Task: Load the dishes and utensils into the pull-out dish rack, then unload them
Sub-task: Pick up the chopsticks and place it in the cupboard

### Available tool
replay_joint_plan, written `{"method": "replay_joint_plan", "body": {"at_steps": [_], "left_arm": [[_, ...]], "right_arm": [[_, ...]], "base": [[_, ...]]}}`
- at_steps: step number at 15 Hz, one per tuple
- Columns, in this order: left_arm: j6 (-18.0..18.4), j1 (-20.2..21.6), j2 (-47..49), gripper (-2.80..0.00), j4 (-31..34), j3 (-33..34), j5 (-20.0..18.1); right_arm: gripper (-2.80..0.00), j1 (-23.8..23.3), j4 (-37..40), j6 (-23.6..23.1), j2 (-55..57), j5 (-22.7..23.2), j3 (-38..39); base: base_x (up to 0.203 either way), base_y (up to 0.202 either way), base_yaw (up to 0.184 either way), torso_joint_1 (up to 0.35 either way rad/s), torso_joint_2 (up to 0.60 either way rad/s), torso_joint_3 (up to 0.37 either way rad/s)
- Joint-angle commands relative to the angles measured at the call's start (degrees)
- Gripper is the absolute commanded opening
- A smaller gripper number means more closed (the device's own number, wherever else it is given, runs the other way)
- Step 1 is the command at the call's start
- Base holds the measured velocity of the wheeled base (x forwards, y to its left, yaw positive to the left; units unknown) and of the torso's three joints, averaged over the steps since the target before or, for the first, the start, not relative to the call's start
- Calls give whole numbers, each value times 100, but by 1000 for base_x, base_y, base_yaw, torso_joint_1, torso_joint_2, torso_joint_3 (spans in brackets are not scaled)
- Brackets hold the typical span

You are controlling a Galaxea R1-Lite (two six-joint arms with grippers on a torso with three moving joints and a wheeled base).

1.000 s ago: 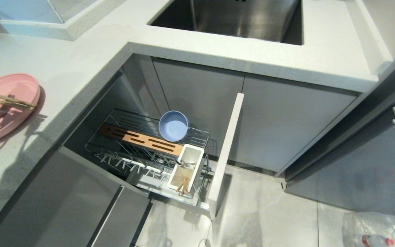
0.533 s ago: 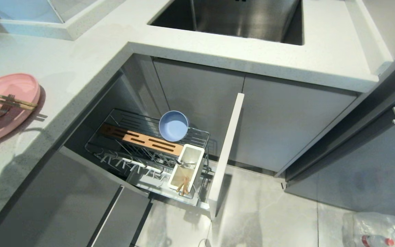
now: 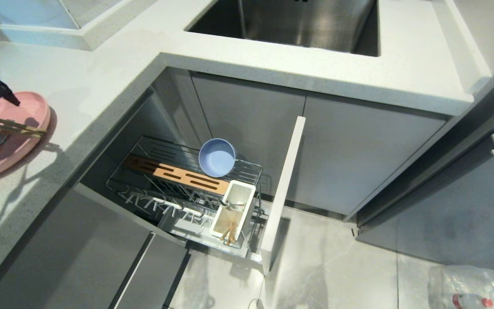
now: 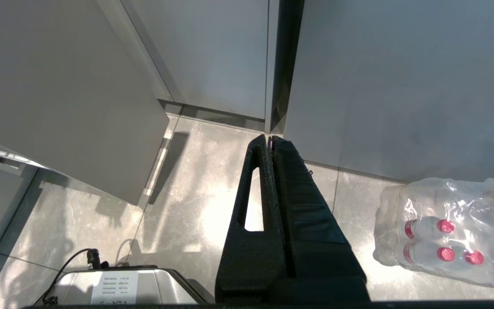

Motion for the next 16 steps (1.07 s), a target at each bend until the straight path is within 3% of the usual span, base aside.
{"method": "replay_joint_plan", "body": {"at_steps": [1,14,15,16], "left_arm": [[-44,2,154,0,13,-9,-4],[-53,-15,328,0,-32,132,-68],[-47,-13,328,-280,-32,156,-67],[-45,-14,319,-280,-32,178,-67]], "right_arm": [[-280,3,-2,1,0,0,0],[-280,3,-2,1,4,0,0],[-280,3,-1,1,0,0,0],[-280,3,2,1,0,0,0]], "base": [[0,0,0,0,0,0],[0,0,0,0,0,0],[0,0,0,0,0,0],[0,0,0,0,0,0]]}}
